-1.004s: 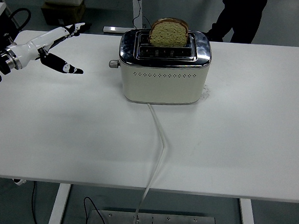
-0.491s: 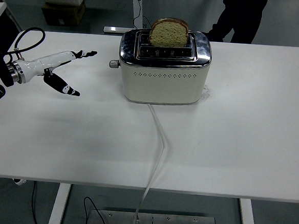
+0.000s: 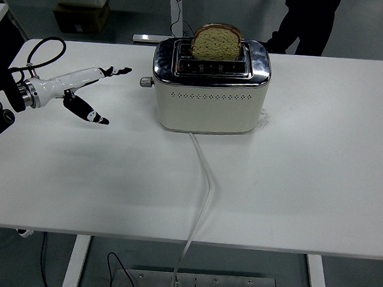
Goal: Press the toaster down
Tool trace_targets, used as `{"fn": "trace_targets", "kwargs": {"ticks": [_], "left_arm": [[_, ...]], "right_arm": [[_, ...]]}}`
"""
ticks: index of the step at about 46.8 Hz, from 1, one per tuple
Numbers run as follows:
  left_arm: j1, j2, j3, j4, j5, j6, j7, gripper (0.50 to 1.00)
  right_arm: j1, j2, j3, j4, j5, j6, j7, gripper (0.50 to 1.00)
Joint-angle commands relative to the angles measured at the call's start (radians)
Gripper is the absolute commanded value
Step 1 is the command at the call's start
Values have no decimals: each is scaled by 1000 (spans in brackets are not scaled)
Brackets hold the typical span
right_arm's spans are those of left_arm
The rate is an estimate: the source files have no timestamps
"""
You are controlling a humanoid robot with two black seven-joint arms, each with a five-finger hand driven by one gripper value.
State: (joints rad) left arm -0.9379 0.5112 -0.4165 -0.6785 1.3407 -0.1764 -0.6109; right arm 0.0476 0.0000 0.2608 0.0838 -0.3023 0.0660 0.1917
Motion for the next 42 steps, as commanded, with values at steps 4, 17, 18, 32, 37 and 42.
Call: {"fn": "trace_targets", "kwargs": {"ticks": [4, 17, 18, 32, 37, 42], "left_arm": [[-2, -5, 25, -1, 1, 0, 0, 1000], [-2, -14, 50, -1, 0, 1, 0, 1000], [-2, -14, 50, -1, 0, 2, 0, 1000], [-10, -25, 48, -1, -12, 2, 0, 1000], [-13, -25, 48, -1, -12, 2, 0, 1000], [-16, -28, 48, -1, -12, 2, 0, 1000]], "right_arm": [[0, 0, 0, 1, 0, 0, 0, 998], [0, 0, 0, -1, 0, 0, 0, 998], [0, 0, 0, 1, 0, 0, 0, 998], [0, 0, 0, 1, 0, 0, 0, 998], [0, 0, 0, -1, 0, 0, 0, 998], [0, 0, 0, -1, 0, 0, 0, 998]]}}
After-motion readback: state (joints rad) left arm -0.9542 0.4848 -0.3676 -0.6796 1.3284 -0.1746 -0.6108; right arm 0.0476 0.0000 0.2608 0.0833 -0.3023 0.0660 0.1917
